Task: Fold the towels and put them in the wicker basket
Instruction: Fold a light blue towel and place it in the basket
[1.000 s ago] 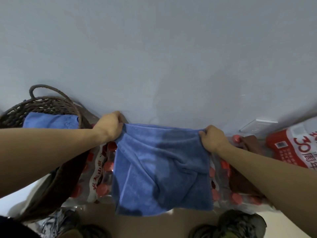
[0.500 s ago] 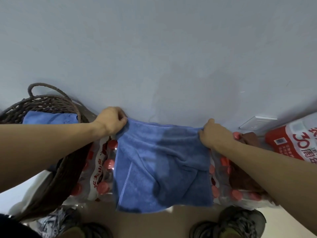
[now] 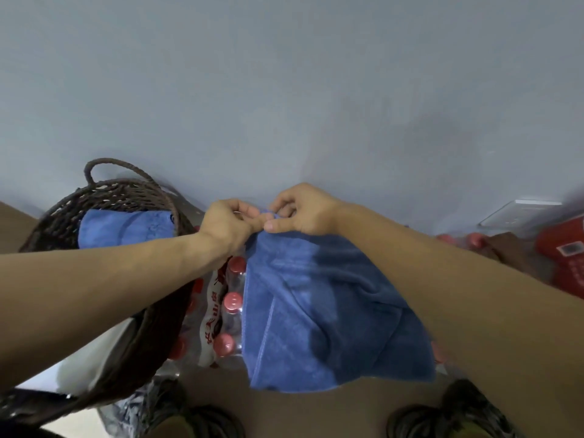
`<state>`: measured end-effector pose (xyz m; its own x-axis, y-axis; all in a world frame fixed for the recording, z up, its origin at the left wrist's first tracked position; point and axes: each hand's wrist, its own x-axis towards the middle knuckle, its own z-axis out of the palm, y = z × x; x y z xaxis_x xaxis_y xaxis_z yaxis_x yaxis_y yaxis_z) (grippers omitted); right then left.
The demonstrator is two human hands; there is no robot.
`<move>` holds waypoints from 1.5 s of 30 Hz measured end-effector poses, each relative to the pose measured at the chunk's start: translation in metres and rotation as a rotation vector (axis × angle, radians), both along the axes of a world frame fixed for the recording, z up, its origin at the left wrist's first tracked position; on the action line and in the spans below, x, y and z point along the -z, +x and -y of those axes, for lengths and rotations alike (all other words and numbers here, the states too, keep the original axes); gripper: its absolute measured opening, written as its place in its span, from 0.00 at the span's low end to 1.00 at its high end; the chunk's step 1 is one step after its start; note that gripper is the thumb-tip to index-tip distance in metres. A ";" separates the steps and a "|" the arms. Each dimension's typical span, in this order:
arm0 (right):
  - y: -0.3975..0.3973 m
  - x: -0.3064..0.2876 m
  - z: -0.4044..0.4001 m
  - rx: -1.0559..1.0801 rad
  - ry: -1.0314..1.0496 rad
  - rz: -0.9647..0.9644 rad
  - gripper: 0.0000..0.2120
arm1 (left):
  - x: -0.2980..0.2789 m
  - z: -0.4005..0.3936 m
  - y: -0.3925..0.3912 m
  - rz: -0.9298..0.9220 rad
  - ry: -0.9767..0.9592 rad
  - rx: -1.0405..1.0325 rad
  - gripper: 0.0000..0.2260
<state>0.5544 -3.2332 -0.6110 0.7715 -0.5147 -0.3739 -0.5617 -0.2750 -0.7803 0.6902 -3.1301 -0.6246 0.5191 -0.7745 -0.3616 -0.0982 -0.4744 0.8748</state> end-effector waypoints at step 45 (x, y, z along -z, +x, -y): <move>0.036 0.059 -0.041 0.302 -0.279 0.086 0.06 | 0.027 -0.250 -0.090 -0.071 0.170 -0.104 0.01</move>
